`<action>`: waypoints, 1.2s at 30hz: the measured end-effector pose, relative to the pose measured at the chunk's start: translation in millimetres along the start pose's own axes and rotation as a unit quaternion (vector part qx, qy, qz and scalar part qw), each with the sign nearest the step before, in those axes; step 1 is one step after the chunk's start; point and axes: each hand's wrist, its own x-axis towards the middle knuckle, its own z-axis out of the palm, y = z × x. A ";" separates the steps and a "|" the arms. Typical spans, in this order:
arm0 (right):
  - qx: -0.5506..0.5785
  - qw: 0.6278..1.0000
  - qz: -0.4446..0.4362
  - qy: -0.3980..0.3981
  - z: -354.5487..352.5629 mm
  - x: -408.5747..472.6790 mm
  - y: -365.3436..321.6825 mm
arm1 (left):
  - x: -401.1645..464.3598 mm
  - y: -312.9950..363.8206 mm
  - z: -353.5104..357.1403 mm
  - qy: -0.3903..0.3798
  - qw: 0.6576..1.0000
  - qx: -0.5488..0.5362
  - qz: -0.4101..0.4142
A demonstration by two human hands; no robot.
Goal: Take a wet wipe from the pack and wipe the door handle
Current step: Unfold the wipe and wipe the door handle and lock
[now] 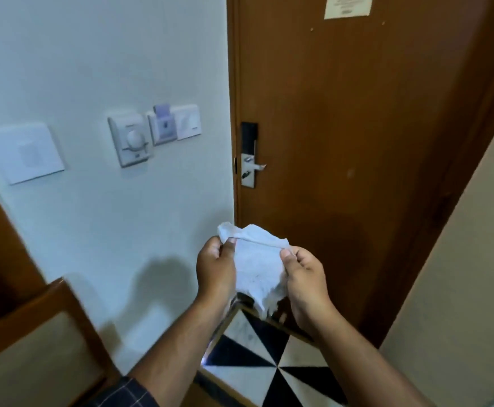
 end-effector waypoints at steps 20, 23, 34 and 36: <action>0.056 0.996 0.007 0.064 -51.7 240.8 -13.5 | 122.9 -4.4 188.6 -0.066 0.978 -0.099 -0.170; 0.026 0.996 -0.011 0.085 -41.5 273.0 -2.7 | 150.4 -12.1 193.8 -0.045 0.996 0.003 -0.078; -0.025 0.993 -0.055 0.102 65.8 438.7 -2.5 | 367.2 -39.5 198.1 -0.079 0.984 -0.119 -0.103; -0.050 0.988 -0.078 0.125 91.3 474.3 -5.6 | 414.2 -40.7 195.8 -0.081 0.986 -0.114 -0.086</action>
